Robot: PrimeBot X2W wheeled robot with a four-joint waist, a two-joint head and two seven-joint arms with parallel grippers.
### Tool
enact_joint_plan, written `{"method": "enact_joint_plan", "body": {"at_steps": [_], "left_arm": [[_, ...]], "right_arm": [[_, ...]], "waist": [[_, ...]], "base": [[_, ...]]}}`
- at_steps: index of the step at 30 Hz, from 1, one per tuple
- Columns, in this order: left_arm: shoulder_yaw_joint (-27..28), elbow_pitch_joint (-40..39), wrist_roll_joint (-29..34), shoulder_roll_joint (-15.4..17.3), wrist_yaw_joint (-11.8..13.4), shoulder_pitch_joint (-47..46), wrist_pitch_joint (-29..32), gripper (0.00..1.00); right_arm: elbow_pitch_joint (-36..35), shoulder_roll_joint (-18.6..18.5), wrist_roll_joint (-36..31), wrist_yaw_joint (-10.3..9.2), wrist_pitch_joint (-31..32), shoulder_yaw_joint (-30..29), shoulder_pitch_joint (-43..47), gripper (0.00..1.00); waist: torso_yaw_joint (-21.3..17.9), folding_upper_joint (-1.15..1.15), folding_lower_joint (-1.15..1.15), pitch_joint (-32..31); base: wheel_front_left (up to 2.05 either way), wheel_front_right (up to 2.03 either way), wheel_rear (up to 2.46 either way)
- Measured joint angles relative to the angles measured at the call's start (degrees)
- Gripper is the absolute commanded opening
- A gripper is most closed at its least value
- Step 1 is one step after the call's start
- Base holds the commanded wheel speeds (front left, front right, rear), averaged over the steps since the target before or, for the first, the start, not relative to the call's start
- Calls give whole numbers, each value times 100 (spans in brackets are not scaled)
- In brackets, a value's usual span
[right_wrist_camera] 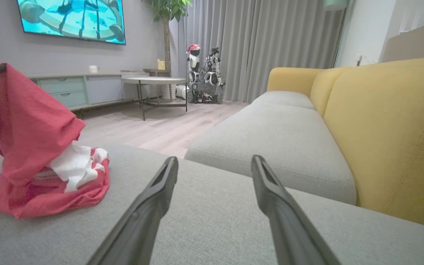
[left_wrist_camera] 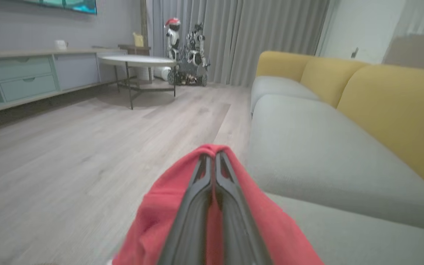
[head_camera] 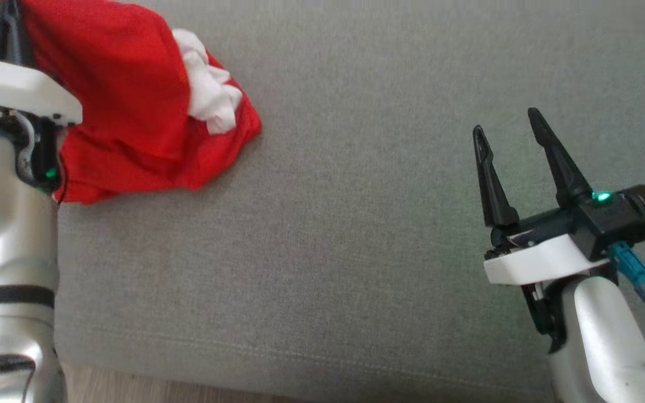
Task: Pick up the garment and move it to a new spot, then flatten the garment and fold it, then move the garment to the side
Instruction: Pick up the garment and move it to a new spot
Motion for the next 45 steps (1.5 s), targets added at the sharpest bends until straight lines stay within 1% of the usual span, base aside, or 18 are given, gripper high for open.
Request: {"method": "enact_joint_plan", "body": {"at_steps": [4,5,11,15,19,23,27,31,34,38,42,43,45], "left_arm": [[109,-1224,56,-19,-5,468,-12,0],[109,-1224,56,-19,-5,468,-12,0],[2,-2523,65,-211,-13,1266,-33,0],[-138,-3266,44,-293,-15,1496,325,0],[-420,-3912,-105,-501,-59,1543,769,0],[-681,-4352,-185,-668,-64,1541,1065,0],[-951,-4428,-197,-766,-59,1476,1214,0],[-1132,-4306,-142,-805,-57,1125,1322,0],[-1279,-4130,-136,-872,-57,864,1321,0],[-1625,-3765,-96,-973,-43,755,1226,0],[-2096,-3229,-213,-1043,138,693,973,0],[-2218,-3086,-359,-1050,208,683,902,0],[-2574,-2820,-853,-1045,424,659,712,0]], "right_arm": [[235,1,216,0,-164,3,193,100],[235,1,216,0,-164,3,193,100],[511,3,497,0,-341,49,524,100],[520,7,614,0,-434,80,523,100],[572,7,699,0,-501,85,521,100],[612,7,738,0,-550,115,487,100],[625,5,802,0,-609,123,318,100],[623,5,896,0,-657,179,114,100],[616,4,957,0,-708,193,-5,100],[579,3,1035,0,-753,177,-83,100],[561,3,1107,0,-759,140,-141,100],[558,4,1133,0,-759,140,-183,100],[554,4,1144,0,-773,152,-252,100]], "waist": [[-20,0,0,-391],[-20,0,0,-391],[-140,0,0,-975],[-403,0,0,-1157],[-729,0,0,-1208],[-1074,0,0,-1167],[-1451,0,0,-1069],[-1863,0,0,-930],[-2176,0,0,-796],[-2557,0,0,-587],[-2895,0,0,-361],[-2975,0,0,-310],[-3136,0,0,-219]], "base": [[0,0,0],[0,0,0],[0,0,0],[0,0,0],[0,0,0],[0,0,0],[0,0,0],[0,0,0],[0,0,0],[0,0,0],[0,0,0],[0,0,0],[0,0,0]]}}
